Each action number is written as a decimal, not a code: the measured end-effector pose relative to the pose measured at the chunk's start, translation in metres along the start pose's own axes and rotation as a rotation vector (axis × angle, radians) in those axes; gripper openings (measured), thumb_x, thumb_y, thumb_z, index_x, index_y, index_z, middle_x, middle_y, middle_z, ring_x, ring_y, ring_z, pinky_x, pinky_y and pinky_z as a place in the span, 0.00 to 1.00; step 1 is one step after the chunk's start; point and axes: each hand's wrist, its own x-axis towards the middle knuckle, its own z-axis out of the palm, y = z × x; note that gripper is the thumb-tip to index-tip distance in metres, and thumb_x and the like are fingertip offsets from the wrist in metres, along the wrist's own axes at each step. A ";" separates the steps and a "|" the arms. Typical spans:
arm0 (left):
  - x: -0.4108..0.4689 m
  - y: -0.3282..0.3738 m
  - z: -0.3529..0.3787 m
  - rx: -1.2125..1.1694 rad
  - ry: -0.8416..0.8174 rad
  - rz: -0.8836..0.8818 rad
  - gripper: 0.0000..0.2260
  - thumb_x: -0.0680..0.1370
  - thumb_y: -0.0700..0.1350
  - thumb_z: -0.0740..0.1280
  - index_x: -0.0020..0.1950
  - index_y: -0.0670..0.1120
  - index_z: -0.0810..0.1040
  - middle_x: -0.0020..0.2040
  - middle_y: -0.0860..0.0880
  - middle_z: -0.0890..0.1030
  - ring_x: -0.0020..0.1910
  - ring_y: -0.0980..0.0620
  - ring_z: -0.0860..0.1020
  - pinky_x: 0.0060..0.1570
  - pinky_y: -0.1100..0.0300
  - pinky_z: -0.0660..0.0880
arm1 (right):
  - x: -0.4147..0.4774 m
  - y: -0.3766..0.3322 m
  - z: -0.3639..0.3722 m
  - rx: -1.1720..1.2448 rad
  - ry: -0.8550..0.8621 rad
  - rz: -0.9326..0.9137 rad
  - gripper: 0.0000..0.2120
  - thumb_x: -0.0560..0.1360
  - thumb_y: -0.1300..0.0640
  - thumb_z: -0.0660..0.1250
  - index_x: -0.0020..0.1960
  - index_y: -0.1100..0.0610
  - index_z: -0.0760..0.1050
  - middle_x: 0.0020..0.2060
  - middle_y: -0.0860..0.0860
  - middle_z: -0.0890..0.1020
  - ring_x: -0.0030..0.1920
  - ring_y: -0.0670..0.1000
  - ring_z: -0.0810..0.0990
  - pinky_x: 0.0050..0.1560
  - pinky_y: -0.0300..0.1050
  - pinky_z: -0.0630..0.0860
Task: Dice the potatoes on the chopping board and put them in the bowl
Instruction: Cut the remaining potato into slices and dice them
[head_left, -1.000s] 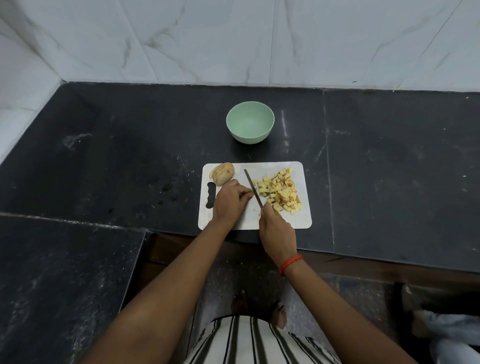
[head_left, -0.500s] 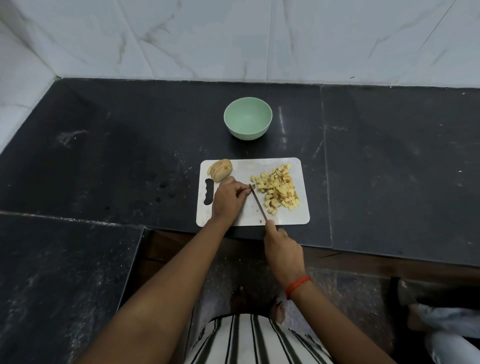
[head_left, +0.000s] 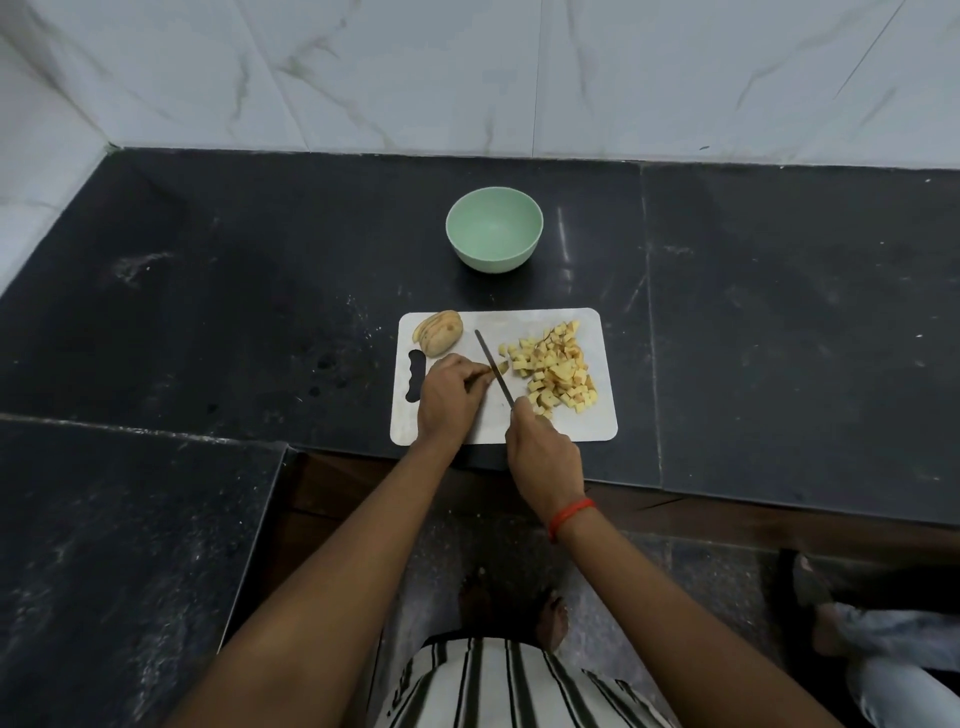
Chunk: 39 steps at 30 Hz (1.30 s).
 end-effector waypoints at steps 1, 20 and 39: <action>0.000 0.000 0.000 0.002 -0.004 -0.002 0.08 0.78 0.47 0.73 0.51 0.45 0.88 0.45 0.50 0.82 0.45 0.52 0.79 0.46 0.58 0.76 | 0.000 0.000 0.001 -0.021 0.005 0.001 0.04 0.83 0.54 0.55 0.56 0.52 0.61 0.37 0.55 0.79 0.32 0.61 0.80 0.28 0.46 0.65; -0.005 -0.004 -0.005 0.010 -0.015 -0.026 0.12 0.77 0.46 0.74 0.57 0.42 0.85 0.50 0.48 0.83 0.47 0.52 0.79 0.49 0.59 0.76 | -0.061 0.014 -0.016 -0.002 -0.071 0.103 0.05 0.84 0.51 0.53 0.52 0.52 0.63 0.39 0.51 0.78 0.35 0.59 0.81 0.30 0.47 0.68; 0.000 -0.005 -0.011 0.029 -0.044 0.001 0.05 0.77 0.44 0.74 0.49 0.44 0.87 0.45 0.50 0.83 0.44 0.53 0.79 0.46 0.56 0.77 | -0.002 -0.007 -0.001 -0.046 -0.072 0.005 0.06 0.83 0.54 0.55 0.59 0.53 0.63 0.37 0.54 0.79 0.34 0.61 0.80 0.30 0.48 0.68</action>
